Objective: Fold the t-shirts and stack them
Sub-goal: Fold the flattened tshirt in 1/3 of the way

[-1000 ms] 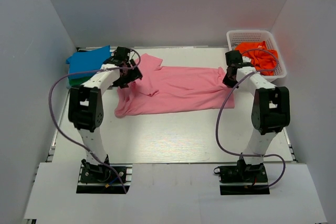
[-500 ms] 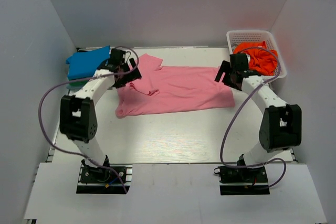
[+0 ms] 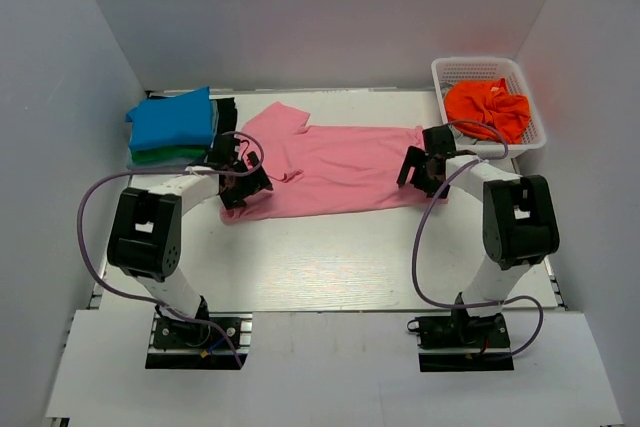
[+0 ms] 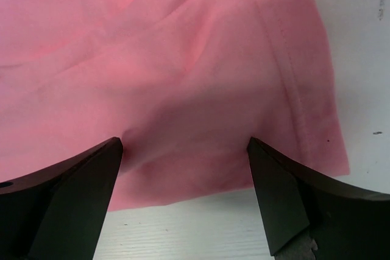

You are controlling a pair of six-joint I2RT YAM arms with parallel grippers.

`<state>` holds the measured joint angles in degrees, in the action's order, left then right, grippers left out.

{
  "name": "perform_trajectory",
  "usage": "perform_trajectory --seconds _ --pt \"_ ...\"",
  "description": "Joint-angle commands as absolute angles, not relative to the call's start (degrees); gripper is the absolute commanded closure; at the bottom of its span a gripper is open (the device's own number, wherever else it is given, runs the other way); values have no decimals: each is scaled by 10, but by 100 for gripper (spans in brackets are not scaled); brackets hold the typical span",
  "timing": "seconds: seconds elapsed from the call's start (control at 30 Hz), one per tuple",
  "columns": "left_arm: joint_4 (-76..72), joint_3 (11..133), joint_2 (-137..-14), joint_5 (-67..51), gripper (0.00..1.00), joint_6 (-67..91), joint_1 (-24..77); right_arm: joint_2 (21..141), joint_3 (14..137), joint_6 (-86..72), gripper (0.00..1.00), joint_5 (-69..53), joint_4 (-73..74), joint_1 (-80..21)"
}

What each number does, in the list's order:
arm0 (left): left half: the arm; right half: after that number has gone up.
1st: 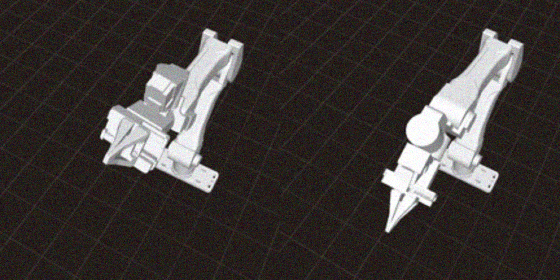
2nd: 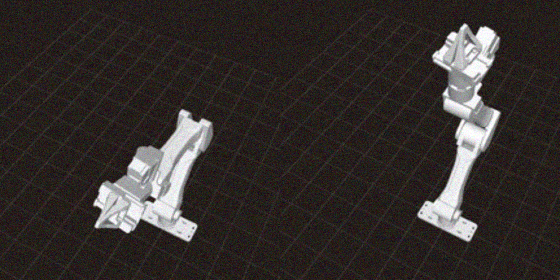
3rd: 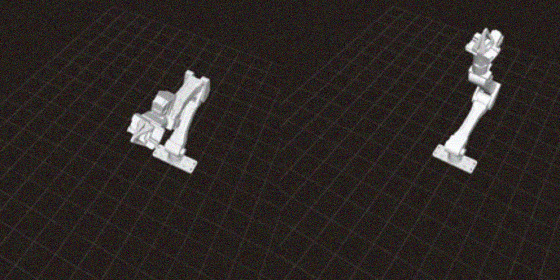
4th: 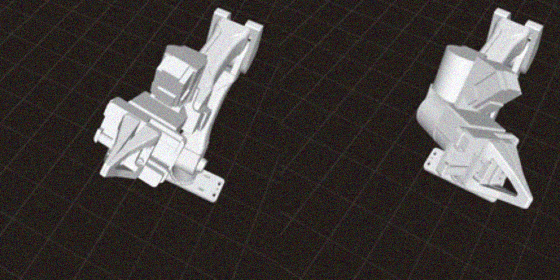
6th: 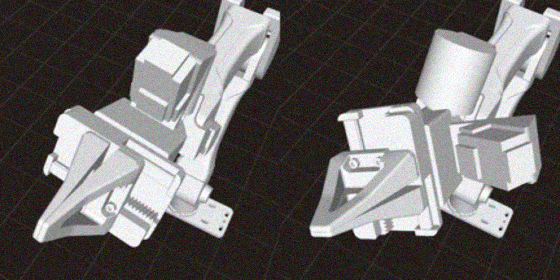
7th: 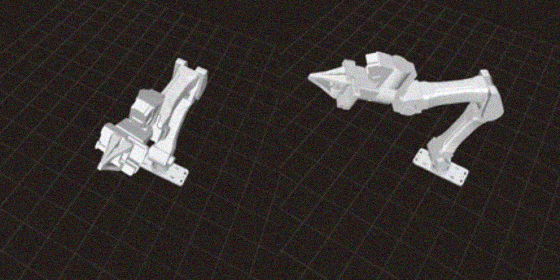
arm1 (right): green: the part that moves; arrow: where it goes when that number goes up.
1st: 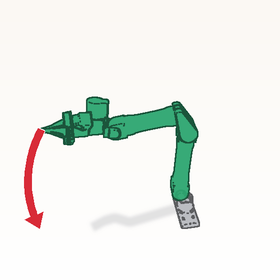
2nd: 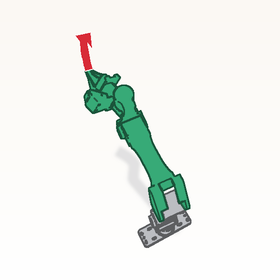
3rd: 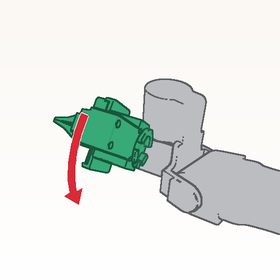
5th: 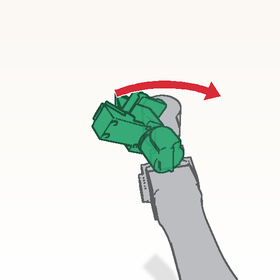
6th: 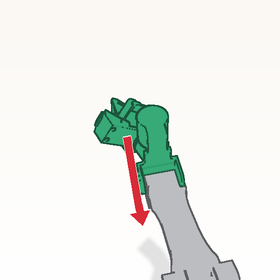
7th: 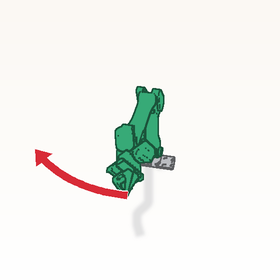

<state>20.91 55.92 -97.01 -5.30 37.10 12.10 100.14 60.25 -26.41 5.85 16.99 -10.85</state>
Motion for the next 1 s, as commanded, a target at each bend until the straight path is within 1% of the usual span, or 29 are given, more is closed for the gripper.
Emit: perform_trajectory --seconds 0.0,0.1,0.13,0.17,0.2,0.27,0.3,0.33,0.37,0.4,0.43,0.47,0.5,0.6,0.73,0.9,0.97 --pt "222 493 -955 -33 0 396 117 1005 582 -277 10 69 166 -106" --pt "249 440 -918 3 0 415 117 983 533 -302 10 69 163 -109" --pt "261 432 -907 11 0 420 117 963 493 -310 10 69 161 -109" --pt "275 422 -896 23 0 428 117 953 479 -312 10 73 166 -109" --pt "304 412 -883 28 0 447 124 921 468 -315 11 76 170 -110" --pt "340 386 -835 23 0 463 124 893 424 -314 11 73 179 -110" --pt "358 377 -816 14 0 471 124 844 413 -316 12 71 183 -112" --pt "387 361 -792 2 0 476 124 825 386 -309 12 61 186 -112" --pt "399 352 -733 -4 0 482 124 805 376 -310 12 61 196 -114" --pt "408 334 -699 -12 0 483 124 747 361 -303 12 52 199 -119" --pt "413 326 -666 -24 0 488 124 730 353 -283 10 34 199 -120" --pt "413 321 -632 -32 0 488 124 697 354 -272 10 23 206 -119" --pt "402 321 -574 -45 0 480 124 677 366 -266 10 6 208 -120" --pt "363 351 -522 -69 0 447 124 636 397 -254 10 -46 170 -120" --pt "293 382 -549 -123 0 411 124 605 403 -255 10 -87 100 -117" --pt "205 390 -659 -217 0 397 137 583 382 -259 10 -60 62 -115" --pt "189 416 -690 -231 0 389 154 581 376 -258 10 -44 62 -115"
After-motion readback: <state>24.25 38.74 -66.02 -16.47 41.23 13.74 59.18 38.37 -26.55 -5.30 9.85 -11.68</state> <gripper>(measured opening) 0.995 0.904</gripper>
